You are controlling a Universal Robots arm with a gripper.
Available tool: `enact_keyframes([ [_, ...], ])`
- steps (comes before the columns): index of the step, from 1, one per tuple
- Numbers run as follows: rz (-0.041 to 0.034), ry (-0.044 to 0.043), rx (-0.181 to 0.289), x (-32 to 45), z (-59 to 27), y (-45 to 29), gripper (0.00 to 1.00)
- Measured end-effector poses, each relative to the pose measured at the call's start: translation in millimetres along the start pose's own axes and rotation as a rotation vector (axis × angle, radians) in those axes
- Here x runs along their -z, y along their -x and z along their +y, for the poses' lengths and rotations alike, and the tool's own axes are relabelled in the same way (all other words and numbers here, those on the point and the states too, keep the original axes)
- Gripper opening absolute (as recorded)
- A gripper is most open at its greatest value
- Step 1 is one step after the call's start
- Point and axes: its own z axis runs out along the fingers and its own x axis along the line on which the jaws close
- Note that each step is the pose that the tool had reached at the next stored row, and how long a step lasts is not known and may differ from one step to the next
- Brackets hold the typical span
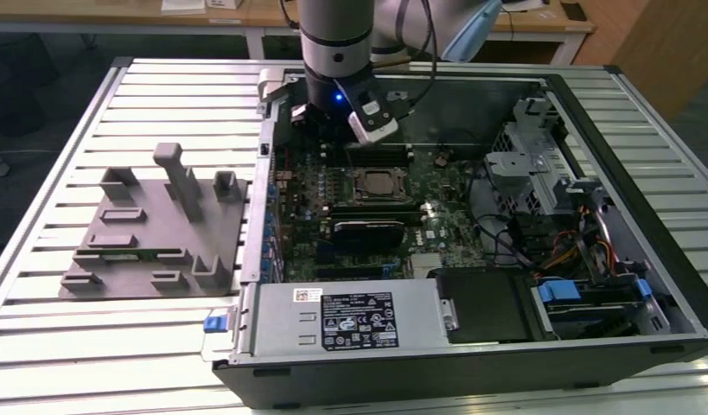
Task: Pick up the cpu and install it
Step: 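Install the first cpu locking lever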
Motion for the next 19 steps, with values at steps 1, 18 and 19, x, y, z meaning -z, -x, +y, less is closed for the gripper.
enact_keyframes([
  [1,-0.0001,0.0091,0.000,0.0,0.0,-0.1,0.11],
  [18,0.0003,0.0951,-0.004,-0.1,-0.1,2.8,0.11],
  [19,0.0003,0.0951,-0.004,-0.2,-0.1,5.2,0.11],
])
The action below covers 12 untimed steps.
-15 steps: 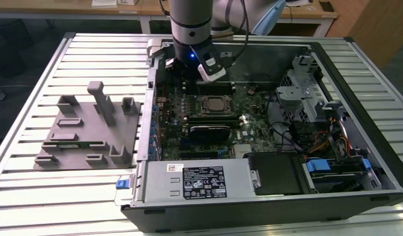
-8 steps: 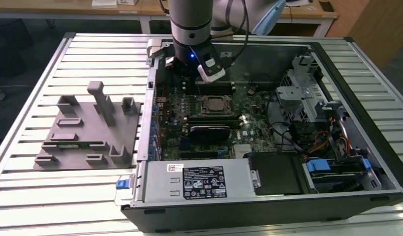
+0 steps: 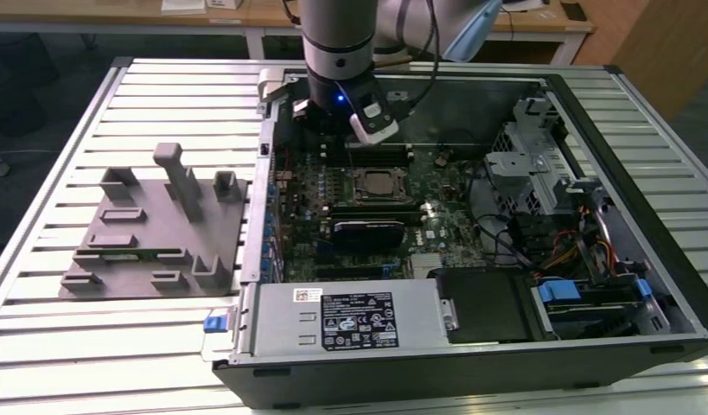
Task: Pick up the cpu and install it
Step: 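Install the first cpu locking lever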
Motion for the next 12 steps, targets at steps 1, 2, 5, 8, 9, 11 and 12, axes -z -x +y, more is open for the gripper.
enact_keyframes([
  [1,0.0000,0.0000,0.000,-0.1,0.0,2.9,0.11],
  [2,-0.0001,0.0000,0.000,-0.3,0.0,6.1,0.11],
  [5,0.0000,0.0000,0.000,-0.7,0.0,16.2,0.11],
  [8,-0.0003,-0.0010,-0.001,-1.0,0.0,23.4,0.11],
  [9,-0.0005,-0.0020,-0.002,-1.0,0.0,24.6,0.11],
  [11,-0.0006,-0.0030,-0.002,-1.1,0.0,25.5,0.11],
  [12,-0.0006,-0.0032,-0.002,-1.0,0.0,25.5,0.11],
])
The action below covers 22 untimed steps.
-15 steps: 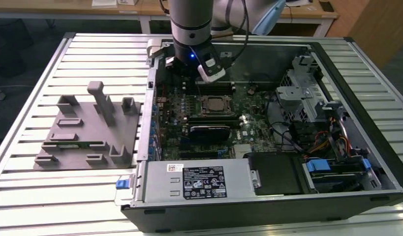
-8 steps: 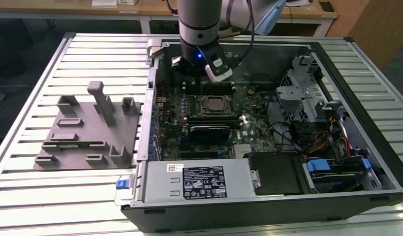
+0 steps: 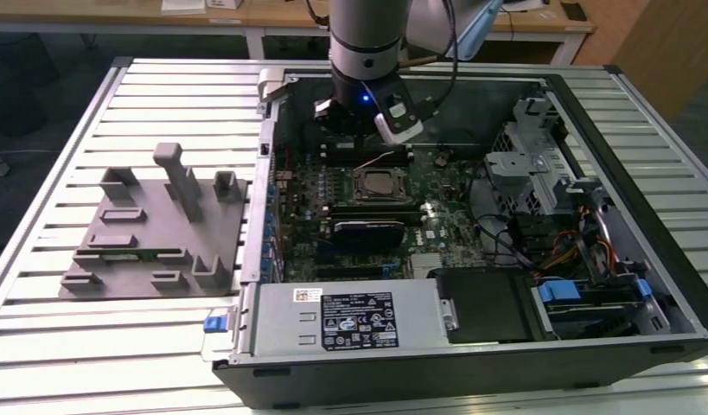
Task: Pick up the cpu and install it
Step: 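Install the first cpu locking lever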
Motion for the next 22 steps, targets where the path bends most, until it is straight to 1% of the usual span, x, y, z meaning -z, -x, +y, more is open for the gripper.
enact_keyframes([
  [4,-0.0008,-0.0006,-0.001,0.0,0.0,0.1,0.11],
  [5,-0.0064,-0.0018,-0.003,-0.2,0.0,0.1,0.11],
  [12,-0.0682,-0.0159,-0.034,-2.1,-0.6,-0.1,0.11],
  [15,-0.0922,-0.0187,-0.051,-3.1,-0.8,-0.1,0.11],
  [16,-0.0988,-0.0202,-0.058,-3.7,-0.9,-0.1,0.11],
  [17,-0.1015,-0.0229,-0.064,-4.1,-1.0,0.1,0.11],
  [18,-0.1034,-0.0275,-0.070,-4.5,-1.2,0.1,0.11],
  [20,-0.1085,-0.0392,-0.087,-5.2,-1.4,0.1,0.11],
  [22,-0.1137,-0.0484,-0.105,-6.3,-1.7,0.1,0.11],
])
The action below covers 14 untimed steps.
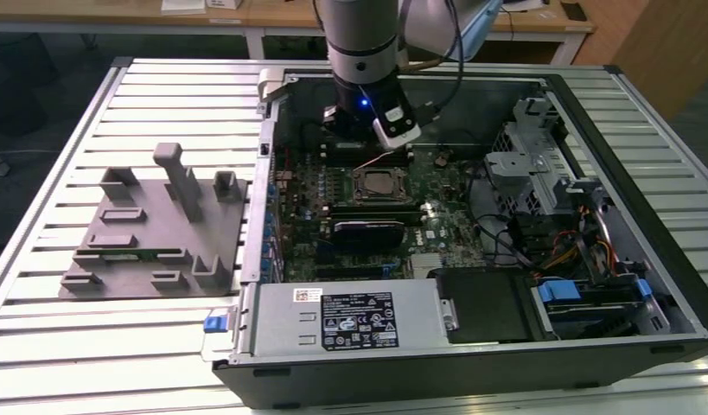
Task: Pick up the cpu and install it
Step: 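Install the first cpu locking lever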
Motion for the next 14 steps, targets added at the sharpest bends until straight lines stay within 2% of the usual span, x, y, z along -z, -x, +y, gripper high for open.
enact_keyframes([
  [9,-0.0193,-0.0289,-0.072,-9.2,-0.9,2.0,0.11],
  [14,-0.0268,-0.0374,-0.102,-13.3,1.0,3.6,0.11],
])
